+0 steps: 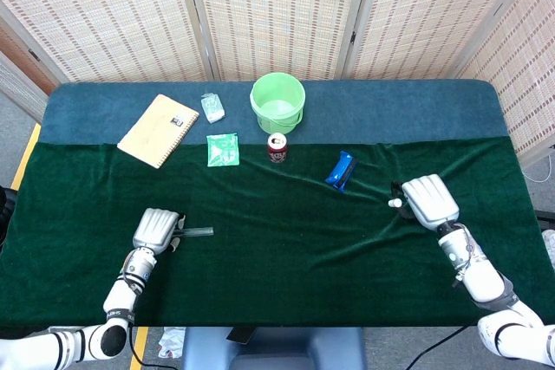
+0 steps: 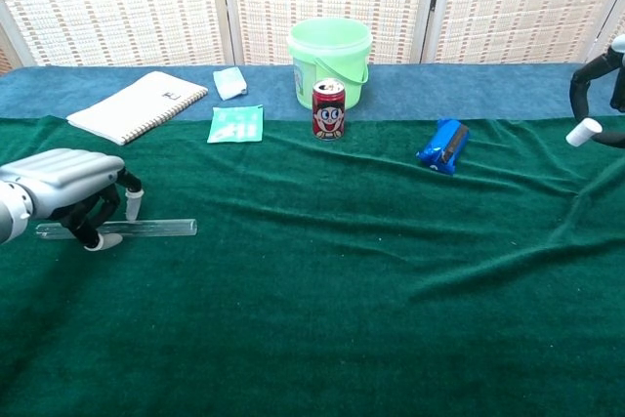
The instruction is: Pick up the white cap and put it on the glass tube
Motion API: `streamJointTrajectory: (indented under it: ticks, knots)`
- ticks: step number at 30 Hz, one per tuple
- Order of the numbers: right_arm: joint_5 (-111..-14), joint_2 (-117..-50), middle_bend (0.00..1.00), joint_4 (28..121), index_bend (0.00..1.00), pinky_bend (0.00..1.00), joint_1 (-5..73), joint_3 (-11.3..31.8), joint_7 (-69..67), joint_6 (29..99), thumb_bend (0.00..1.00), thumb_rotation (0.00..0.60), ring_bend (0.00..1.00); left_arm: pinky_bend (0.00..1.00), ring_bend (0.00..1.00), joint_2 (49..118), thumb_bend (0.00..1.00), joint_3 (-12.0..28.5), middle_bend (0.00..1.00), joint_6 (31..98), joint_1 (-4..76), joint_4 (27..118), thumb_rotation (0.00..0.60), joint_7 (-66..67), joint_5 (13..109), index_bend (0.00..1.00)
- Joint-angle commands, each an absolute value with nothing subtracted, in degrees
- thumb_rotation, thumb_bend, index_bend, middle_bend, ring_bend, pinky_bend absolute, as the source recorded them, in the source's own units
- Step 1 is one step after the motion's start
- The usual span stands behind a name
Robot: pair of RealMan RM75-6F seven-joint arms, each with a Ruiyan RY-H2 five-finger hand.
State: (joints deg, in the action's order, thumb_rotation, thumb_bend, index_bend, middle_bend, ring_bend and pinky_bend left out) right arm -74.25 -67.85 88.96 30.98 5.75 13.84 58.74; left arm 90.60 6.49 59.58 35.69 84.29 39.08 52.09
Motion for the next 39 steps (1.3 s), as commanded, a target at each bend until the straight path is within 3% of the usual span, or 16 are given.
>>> streamJointTrajectory:
  ticks: [1, 19, 27, 39]
  knots:
    - [-74.23, -67.88, 1.0, 88.89, 0.72, 1.0, 30.96, 5.73, 13.74, 58.66, 0.6, 0.6, 1.0, 0.78, 0.78, 91.08, 0.37, 6.15, 0.79, 60.71, 35.82, 83.32, 0.6, 40.17, 52.27, 0.51]
    - [-73.8, -68.27, 1.0, 88.28, 0.72, 1.0, 31.13, 5.79, 13.34, 57.83, 0.6, 0.6, 1.0, 0.79, 0.8, 92.39, 0.39, 5.83, 0.81, 60.52, 35.93, 81.29, 0.6, 39.51, 50.18, 0.56]
    - [-73.78, -68.2, 1.0, 88.29, 0.72, 1.0, 31.08, 5.95, 13.13, 58.0, 0.6, 0.6, 1.0, 0.81, 0.82, 93.12, 0.46, 6.09, 0.83, 61.39, 35.77, 80.41, 0.6, 38.32, 50.96, 0.62]
    - [-78.08, -66.35, 1.0, 93.34, 0.73, 1.0, 31.61, 6.98, 8.88, 59.76, 0.6, 0.6, 1.0, 0.82, 0.84, 88.61, 0.49, 8.67, 0.86, 62.69, 34.2, 88.18, 0.6, 25.93, 57.82, 0.7]
